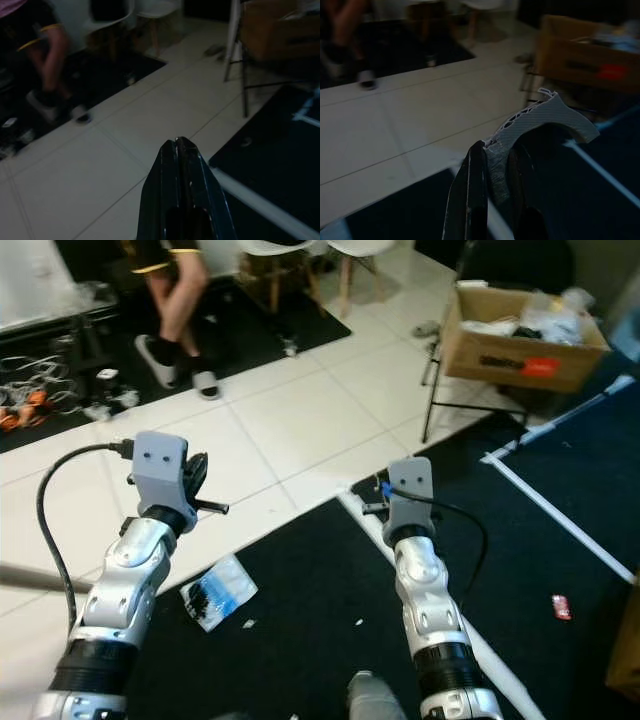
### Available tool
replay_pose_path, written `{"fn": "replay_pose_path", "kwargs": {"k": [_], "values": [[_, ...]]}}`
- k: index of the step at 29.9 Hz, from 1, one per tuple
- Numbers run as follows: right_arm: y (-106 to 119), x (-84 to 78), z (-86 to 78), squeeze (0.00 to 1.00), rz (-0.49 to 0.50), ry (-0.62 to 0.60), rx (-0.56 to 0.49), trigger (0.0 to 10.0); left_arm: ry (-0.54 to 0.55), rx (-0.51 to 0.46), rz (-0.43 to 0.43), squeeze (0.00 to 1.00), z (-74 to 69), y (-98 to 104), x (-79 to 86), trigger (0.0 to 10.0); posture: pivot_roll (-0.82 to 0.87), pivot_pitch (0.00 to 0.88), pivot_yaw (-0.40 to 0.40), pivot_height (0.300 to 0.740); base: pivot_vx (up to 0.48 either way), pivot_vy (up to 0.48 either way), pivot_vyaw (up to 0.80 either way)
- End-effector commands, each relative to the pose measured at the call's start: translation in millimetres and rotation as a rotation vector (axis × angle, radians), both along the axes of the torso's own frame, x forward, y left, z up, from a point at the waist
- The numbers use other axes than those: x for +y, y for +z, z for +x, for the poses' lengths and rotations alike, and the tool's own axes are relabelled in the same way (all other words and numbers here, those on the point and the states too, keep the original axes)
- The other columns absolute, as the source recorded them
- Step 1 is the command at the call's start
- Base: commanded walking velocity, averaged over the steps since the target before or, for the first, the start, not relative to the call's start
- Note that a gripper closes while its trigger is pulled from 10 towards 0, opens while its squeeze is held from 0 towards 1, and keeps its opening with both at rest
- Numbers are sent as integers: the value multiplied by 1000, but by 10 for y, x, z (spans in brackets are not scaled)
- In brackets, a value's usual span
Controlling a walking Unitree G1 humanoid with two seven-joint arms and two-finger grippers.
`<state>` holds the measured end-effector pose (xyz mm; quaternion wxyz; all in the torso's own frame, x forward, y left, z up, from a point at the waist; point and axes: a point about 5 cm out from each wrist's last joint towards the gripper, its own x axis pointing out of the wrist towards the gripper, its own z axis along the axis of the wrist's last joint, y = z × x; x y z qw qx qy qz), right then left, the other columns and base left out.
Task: Picking trash to rubbish bin
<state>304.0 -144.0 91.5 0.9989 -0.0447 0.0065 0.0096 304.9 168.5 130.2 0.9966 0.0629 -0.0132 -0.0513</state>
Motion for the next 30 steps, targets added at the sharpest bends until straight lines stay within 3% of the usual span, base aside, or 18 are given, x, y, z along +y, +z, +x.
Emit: {"fn": "replay_pose_path", "kwargs": {"k": [1, 30], "values": [[-27, 5, -10, 0, 15, -5, 11, 10000, 8, 15, 12, 0, -11, -38, 24, 10000, 29, 43, 18, 740, 0, 0, -800], [-45, -36, -21, 0, 17, -28, 22, 10000, 14, 34, 5, 0, -32, -62, -10, 10000, 25, 62, 14, 740, 0, 0, -800]]}}
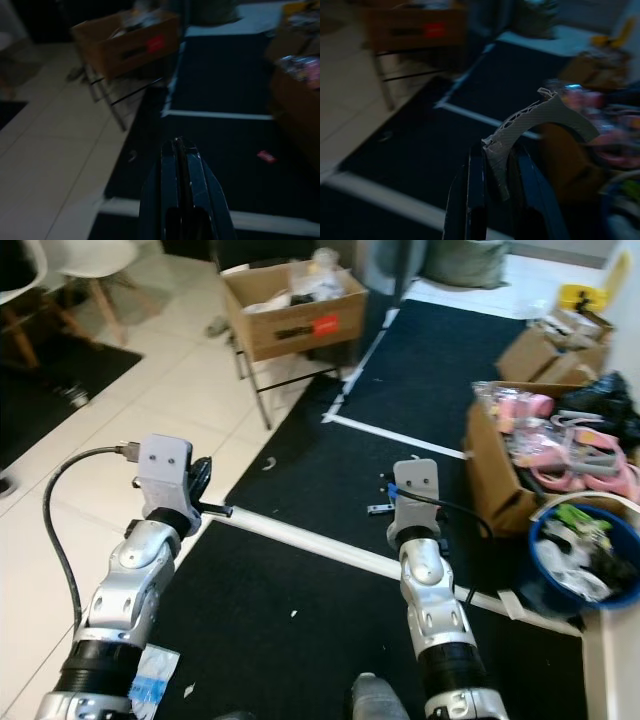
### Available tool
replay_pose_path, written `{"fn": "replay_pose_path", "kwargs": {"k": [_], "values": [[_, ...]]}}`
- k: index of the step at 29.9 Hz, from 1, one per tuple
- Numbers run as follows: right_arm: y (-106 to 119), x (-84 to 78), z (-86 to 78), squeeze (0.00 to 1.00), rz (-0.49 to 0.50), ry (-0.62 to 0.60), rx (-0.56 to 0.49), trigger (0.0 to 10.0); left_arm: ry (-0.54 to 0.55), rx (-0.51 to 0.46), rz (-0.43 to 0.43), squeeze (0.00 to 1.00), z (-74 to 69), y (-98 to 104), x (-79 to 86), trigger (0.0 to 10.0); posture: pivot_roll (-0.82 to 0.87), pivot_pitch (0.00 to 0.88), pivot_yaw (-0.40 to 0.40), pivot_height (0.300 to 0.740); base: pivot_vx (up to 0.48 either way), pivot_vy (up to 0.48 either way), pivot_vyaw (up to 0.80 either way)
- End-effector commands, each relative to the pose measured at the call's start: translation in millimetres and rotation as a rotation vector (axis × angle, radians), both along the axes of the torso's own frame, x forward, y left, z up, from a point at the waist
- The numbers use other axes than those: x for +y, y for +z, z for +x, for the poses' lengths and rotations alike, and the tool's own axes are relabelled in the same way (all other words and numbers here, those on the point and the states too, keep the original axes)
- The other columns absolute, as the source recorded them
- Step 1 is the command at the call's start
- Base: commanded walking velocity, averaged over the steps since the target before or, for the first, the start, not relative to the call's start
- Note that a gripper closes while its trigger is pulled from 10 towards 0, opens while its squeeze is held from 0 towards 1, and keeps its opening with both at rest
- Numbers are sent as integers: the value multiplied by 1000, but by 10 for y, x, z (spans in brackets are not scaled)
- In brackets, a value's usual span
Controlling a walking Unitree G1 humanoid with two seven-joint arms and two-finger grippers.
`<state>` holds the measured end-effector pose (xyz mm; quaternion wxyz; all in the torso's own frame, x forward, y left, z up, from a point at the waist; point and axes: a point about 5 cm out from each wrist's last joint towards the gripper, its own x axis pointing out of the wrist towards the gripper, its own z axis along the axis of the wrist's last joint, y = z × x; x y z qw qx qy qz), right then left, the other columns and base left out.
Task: Picking trash to rubbish bin
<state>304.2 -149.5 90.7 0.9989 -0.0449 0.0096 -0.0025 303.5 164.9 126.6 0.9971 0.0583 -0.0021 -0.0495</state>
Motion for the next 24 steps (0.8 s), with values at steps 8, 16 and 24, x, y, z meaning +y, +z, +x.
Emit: {"fn": "replay_pose_path", "kwargs": {"k": [8, 16, 24], "values": [[-32, 5, -19, 0, 16, -12, 15, 10000, 16, 20, 2, 0, -25, -37, 33, 10000, 21, 68, 15, 740, 0, 0, -800], [-24, 5, -16, 0, 7, -9, 13, 10000, -12, -3, 5, 0, -30, -14, -14, 10000, 17, 71, 15, 740, 0, 0, 0], [-25, 8, -11, 0, 2, -7, 16, 10000, -15, -5, 3, 0, -31, -15, -26, 10000, 17, 76, 13, 740, 185, 0, 0]]}}
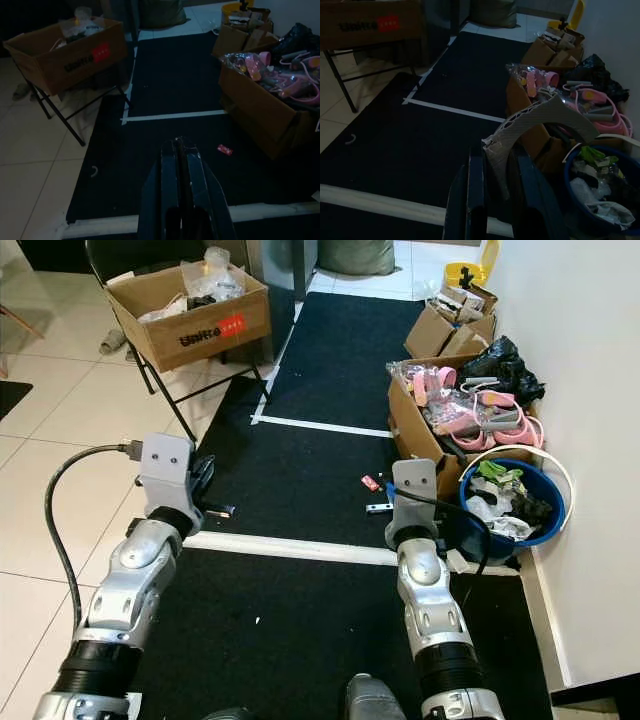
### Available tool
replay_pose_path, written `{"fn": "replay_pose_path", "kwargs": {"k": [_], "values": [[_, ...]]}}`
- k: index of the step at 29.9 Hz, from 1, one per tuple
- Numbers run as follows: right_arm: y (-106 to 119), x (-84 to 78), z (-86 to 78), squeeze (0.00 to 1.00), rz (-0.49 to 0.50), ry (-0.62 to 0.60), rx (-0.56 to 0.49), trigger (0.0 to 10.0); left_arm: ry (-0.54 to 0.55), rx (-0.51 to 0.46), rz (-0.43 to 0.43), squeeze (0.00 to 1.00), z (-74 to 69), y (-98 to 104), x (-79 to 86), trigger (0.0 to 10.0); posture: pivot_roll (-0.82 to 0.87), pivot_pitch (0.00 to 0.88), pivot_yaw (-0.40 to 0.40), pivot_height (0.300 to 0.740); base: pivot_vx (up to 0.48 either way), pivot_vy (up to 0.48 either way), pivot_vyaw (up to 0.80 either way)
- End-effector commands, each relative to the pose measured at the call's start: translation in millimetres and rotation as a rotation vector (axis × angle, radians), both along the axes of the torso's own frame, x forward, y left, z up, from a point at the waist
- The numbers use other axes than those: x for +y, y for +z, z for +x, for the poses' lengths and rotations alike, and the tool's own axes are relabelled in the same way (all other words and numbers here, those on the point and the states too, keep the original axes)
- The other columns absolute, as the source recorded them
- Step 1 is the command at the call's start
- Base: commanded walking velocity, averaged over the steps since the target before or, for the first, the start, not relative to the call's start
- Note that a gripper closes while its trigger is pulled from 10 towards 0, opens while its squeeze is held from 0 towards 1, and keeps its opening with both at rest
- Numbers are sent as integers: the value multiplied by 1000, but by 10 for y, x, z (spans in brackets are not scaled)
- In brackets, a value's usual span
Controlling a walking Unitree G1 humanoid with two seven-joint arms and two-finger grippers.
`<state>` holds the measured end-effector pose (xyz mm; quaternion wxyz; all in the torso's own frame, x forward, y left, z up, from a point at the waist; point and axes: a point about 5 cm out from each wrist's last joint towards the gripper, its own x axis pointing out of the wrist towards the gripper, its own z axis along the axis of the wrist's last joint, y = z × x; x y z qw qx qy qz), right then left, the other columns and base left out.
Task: Picking trash to rubbish bin
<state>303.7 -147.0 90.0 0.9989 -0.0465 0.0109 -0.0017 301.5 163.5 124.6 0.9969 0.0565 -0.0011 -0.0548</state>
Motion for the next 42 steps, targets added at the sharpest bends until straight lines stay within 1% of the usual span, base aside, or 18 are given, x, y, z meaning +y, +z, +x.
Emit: {"fn": "replay_pose_path", "kwargs": {"k": [1, 17, 31, 32, 39, 42], "values": [[-17, -17, -5, 0, 4, -8, 13, 10000, -4, -8, 5, 0, -11, 7, -8, 10000, 17, 76, 13, 740, 311, 0, 0], [-22, 3, 4, 0, 2, -1, 15, 10000, 1, -3, 2, 0, -5, 6, 9, 10000, 20, 72, 12, 740, 316, 0, 0], [-52, 34, 4, 0, 11, 8, 28, 10000, -1, -3, 9, 0, -6, 15, 24, 10000, 30, 59, 12, 740, 314, 0, 0], [-57, 36, 4, 0, 14, 9, 30, 10000, -2, -3, 9, 0, -6, 14, 22, 10000, 33, 48, 11, 740, 315, 0, 0], [-62, 44, 16, 0, 16, 17, 33, 10000, -3, -8, 9, 0, 7, 29, 17, 10000, 34, 47, 8, 740, 314, 0, -688], [-60, 45, 20, 0, 14, 20, 32, 10000, 0, -8, 10, 0, 5, 33, 23, 10000, 37, 53, 5, 740, 311, 0, -158]]}}
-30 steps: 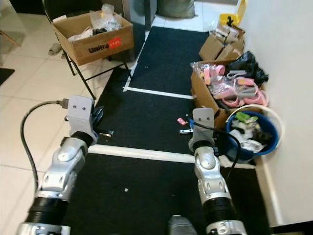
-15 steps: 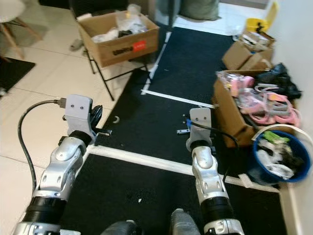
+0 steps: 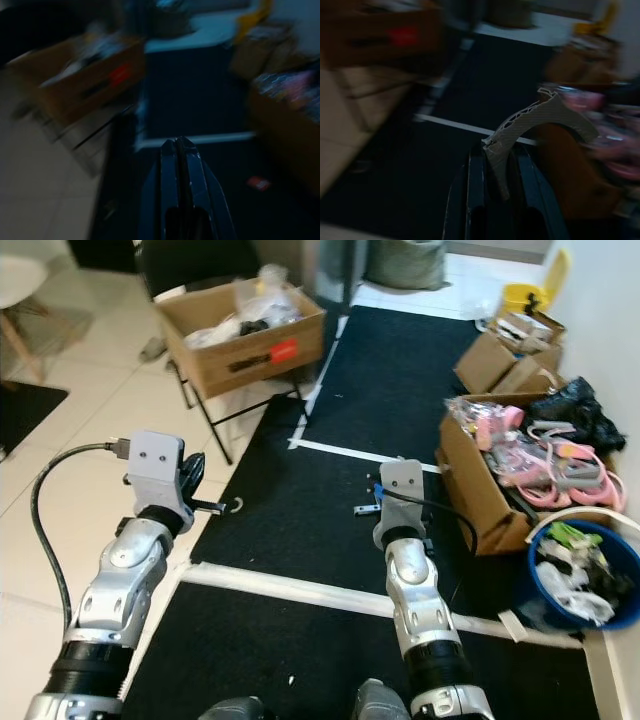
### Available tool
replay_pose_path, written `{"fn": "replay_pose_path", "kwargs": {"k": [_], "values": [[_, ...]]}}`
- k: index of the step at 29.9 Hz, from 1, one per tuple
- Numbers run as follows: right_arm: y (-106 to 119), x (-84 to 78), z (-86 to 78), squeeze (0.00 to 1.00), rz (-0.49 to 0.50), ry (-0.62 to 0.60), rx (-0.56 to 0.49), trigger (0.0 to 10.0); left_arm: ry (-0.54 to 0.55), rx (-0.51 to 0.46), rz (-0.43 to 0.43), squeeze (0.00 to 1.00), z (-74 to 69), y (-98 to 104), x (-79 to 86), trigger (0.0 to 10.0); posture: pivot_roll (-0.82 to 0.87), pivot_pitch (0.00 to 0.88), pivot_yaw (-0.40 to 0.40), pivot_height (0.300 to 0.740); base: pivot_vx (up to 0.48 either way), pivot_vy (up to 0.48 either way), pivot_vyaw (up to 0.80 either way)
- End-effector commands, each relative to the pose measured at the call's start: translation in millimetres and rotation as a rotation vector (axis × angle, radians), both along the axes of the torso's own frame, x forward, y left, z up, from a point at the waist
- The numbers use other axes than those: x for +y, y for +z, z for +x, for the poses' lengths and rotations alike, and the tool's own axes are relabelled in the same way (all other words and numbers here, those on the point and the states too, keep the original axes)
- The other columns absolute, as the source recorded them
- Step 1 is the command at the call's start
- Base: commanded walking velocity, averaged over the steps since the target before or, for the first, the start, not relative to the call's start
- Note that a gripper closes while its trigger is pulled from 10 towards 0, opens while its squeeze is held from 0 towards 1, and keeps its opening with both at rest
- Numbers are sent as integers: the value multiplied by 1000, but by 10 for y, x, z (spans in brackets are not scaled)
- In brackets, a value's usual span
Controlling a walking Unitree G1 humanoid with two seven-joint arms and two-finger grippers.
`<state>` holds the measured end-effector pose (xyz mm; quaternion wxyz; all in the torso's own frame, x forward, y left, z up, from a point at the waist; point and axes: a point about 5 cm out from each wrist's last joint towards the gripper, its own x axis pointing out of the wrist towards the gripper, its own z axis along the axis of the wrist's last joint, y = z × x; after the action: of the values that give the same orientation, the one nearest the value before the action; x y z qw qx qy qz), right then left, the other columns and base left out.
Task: Picking trash to rubbish bin
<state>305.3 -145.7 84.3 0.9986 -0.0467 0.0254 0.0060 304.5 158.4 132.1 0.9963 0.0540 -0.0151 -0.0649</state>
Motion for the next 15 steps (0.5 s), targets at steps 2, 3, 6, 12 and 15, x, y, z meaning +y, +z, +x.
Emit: {"fn": "replay_pose_path", "kwargs": {"k": [2, 3, 6, 12, 15], "values": [[-8, 36, 0, 0, 14, 6, 3, 10000, 27, 19, 15, 0, -28, -42, 85, 10000, 38, 56, 5, 740, 313, 0, 0], [-12, 44, -3, 0, 14, 7, 4, 10000, 28, 20, 15, 0, -31, -45, 88, 10000, 39, 55, 5, 740, 311, 0, 0], [-16, 67, -6, 0, 11, 14, 4, 10000, 27, 22, 17, 0, -34, -52, 91, 10000, 37, 57, 7, 740, 309, 0, 0], [-15, 74, 1, 0, 10, 17, 5, 10000, 27, 21, 15, 0, -29, -49, 90, 10000, 37, 56, 7, 740, 309, 0, 0], [-31, 98, 5, 0, 2, 55, 24, 10000, 26, 19, 17, 0, -22, -43, 90, 10000, 38, 54, 7, 740, 311, 0, 0]]}}
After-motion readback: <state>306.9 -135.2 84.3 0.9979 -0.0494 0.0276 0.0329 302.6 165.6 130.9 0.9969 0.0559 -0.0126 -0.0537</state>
